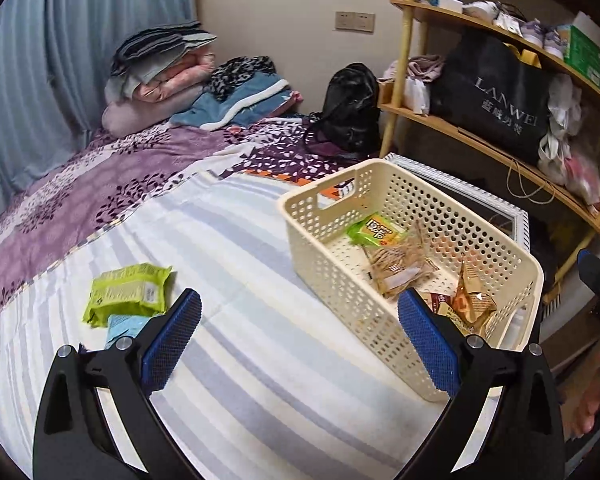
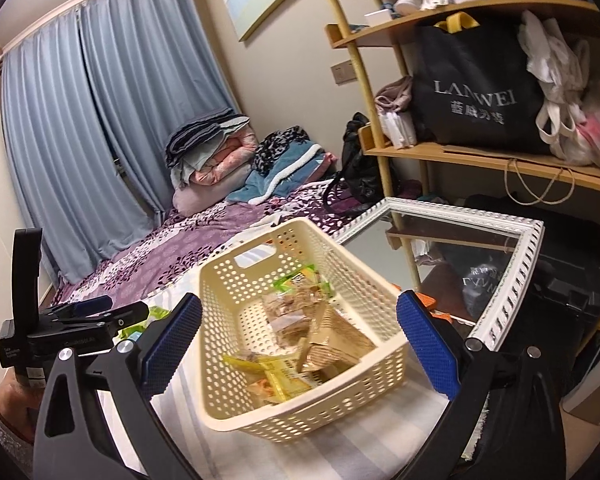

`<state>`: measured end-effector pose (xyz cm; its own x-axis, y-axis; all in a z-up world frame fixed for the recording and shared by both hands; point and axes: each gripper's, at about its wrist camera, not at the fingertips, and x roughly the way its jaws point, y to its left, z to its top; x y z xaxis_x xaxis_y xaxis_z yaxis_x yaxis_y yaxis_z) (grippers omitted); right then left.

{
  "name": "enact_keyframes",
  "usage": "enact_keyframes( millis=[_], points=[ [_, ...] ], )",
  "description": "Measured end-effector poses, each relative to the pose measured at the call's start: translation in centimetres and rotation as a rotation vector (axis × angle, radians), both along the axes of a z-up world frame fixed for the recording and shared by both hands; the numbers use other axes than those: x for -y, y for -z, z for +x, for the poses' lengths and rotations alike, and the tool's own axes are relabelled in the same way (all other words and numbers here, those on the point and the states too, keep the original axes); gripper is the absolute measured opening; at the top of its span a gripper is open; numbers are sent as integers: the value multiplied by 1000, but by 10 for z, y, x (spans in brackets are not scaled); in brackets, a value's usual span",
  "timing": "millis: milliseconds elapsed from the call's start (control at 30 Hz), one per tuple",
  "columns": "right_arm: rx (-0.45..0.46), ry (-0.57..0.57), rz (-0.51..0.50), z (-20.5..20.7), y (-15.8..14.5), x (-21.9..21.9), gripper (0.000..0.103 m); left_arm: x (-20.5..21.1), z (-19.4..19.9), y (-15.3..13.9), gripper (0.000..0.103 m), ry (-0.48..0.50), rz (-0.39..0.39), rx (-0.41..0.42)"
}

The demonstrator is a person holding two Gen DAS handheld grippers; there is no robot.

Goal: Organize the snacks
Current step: 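Move both tools away from the basket toward the remaining snacks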

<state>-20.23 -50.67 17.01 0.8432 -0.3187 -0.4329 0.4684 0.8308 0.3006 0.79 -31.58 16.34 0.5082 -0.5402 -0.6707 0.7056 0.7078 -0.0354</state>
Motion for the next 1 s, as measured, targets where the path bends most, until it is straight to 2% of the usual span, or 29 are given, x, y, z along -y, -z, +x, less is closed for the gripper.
enact_keyframes(
  millis=[333,767,1000],
  points=[
    [-28,-90,-41,26,-10,-42,98,-58,14,2,100,-97,-37,-17],
    [-90,-215,-64,55,-2,-98,97,-125,26,16,100,-206,-57,-61],
    [-119,-266,-64,65,7,-121,98,-178,21,41,100,-293,-75,-154]
  ],
)
